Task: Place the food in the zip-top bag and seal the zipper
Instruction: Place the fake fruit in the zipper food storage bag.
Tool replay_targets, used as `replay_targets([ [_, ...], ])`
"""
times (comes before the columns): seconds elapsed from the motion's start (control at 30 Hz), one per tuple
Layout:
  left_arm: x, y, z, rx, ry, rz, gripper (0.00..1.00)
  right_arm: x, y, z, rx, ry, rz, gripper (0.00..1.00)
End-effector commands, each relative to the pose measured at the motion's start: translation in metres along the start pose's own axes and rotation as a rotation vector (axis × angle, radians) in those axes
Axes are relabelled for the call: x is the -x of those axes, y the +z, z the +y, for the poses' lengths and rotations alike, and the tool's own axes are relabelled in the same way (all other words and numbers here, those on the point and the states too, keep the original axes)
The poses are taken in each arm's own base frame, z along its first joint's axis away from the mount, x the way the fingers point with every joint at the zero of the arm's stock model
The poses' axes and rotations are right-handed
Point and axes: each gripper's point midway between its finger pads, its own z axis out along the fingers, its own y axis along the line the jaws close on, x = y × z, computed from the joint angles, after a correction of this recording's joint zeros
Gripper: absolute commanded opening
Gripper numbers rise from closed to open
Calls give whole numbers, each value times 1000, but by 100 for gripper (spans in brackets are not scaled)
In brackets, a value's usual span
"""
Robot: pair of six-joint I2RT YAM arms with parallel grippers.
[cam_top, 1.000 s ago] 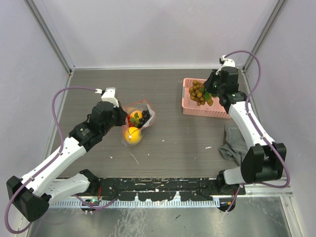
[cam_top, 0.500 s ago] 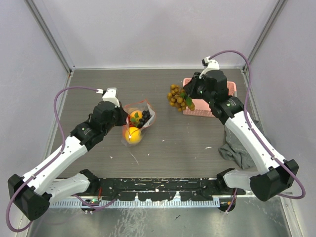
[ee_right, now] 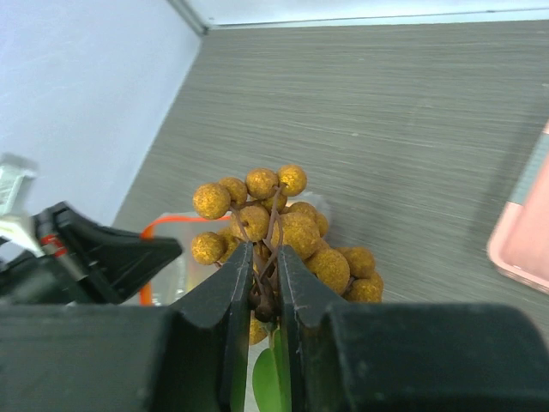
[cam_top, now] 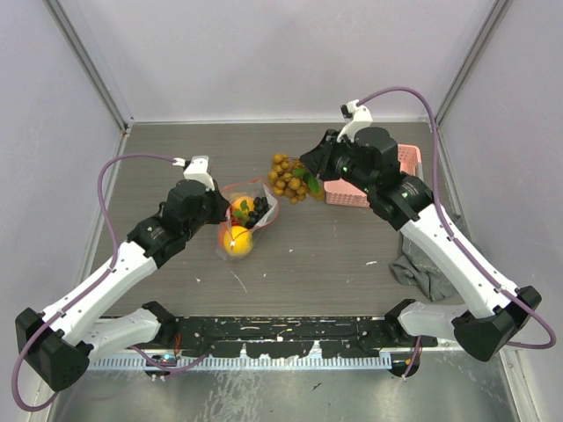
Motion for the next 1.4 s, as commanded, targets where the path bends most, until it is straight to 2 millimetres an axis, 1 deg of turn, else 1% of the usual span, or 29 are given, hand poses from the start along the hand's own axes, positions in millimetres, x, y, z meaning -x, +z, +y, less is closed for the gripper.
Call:
replay_targets([
  [0.0, 16, 1, -9, -38, -31, -58, 0, 34, -17, 62, 278, -32, -128, 0],
  [0.1, 17, -1, -9, -44, -31, -60, 0, 30, -21, 76, 386, -84, -151, 0],
  [0.17, 18, -2, -11, -51, -30, -64, 0, 27, -21, 81, 437, -106, -170, 0],
  [0.23, 18, -2, -11, -58, -32, -63, 0, 22, -19, 86, 482, -118, -173, 0],
  [0.37, 18, -1, -13, -73, -36, -62, 0, 10, -16, 101, 609, -124, -150, 0],
  [0.47, 17, 1, -13, -77, -38, -57, 0, 8, -16, 108, 671, -109, -158, 0],
  [0.53, 17, 0, -15, -86, -43, -58, 0, 4, -13, 108, 686, -110, -160, 0],
  [0.63, 17, 0, -16, -100, -51, -58, 0, -7, -2, 102, 674, -92, -143, 0],
  [0.77, 19, -1, -14, -101, -59, -63, 0, -29, 10, 91, 663, -69, -108, 0],
  [0.9, 18, -1, -11, -101, -69, -62, 0, -54, 22, 69, 600, -76, -65, 0],
  [1.0, 19, -1, -9, -103, -76, -62, 0, -71, 26, 57, 557, -88, -21, 0],
  [1.1, 18, -1, -7, -96, -76, -59, 0, -79, 28, 48, 519, -111, 13, 0],
  [1.23, 17, 1, -6, -93, -77, -51, 0, -83, 29, 42, 490, -172, 44, 0],
  [1.37, 17, 1, -8, -98, -80, -47, 0, -90, 30, 40, 491, -224, 84, 0],
])
